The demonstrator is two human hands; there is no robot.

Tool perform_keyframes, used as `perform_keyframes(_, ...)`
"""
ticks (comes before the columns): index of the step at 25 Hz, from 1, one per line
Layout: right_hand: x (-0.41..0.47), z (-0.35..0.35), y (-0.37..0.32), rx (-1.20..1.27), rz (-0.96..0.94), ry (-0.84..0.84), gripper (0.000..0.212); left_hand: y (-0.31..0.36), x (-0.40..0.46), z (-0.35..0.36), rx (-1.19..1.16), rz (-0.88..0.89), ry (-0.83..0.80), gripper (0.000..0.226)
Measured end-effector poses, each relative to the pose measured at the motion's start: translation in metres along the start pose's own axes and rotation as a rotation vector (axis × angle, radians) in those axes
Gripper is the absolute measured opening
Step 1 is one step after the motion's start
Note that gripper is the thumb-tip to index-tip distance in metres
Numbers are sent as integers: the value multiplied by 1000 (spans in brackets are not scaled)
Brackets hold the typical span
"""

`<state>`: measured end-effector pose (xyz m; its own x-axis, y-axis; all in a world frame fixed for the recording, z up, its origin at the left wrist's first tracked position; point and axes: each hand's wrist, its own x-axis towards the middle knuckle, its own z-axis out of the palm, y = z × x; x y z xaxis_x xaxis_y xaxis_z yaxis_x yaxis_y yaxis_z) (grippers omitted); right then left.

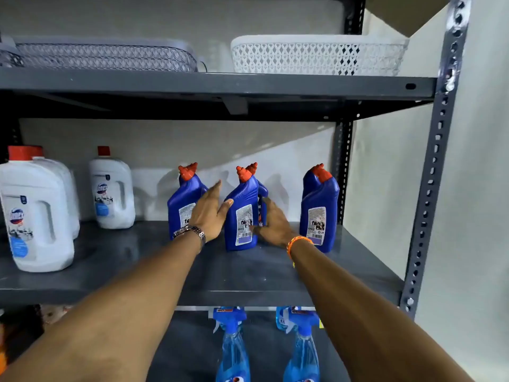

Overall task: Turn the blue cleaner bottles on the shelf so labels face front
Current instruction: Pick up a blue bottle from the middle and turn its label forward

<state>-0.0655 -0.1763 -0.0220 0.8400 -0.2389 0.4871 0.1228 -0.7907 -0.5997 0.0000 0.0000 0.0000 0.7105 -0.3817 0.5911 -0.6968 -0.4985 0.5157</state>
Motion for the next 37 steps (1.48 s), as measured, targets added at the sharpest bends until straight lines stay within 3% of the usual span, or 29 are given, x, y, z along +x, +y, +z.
perform_keyframes(3, 13, 16, 11, 162, 144, -136, 83, 1, 12, 13, -157, -39, 3, 54)
perform_keyframes(11, 24, 12, 18, 669, 187, -141, 45, 0, 40, 5, -377, -146, -5, 41)
perform_keyframes(14, 25, -3, 5, 790, 217, -136, 41, 11, 47, -6, -499, -148, 16, 39)
perform_keyframes(16, 25, -7, -7, 746, 223, -46, 46, 20, 51, -12, -539, -149, 41, 37)
perform_keyframes(18, 22, -4, -24, 643, 236, 176, 52, 31, 52, -16, -489, -155, 77, 42)
perform_keyframes(21, 15, 6, -45, 366, 223, 512, 52, 56, 45, -12, -559, -228, 39, 69)
perform_keyframes(23, 10, 13, -49, 235, 161, 551, 55, 68, 44, -6, -524, -254, 140, 69)
perform_keyframes(25, 8, 14, -48, 230, 140, 457, 71, 69, 49, -10, -534, -253, 234, 54)
perform_keyframes(28, 12, 3, -42, 436, 228, 177, 99, 58, 61, -16, -705, -196, 106, 53)
perform_keyframes(30, 17, -7, -34, 490, 225, 23, 87, 49, 63, -17, -787, -142, -6, 50)
perform_keyframes(33, 21, -9, -21, 480, 204, -40, 57, 34, 63, -13, -861, -107, -87, 41)
perform_keyframes(37, 20, 6, -4, 389, 286, -23, 70, 17, 52, -3, -900, -118, -210, 44)
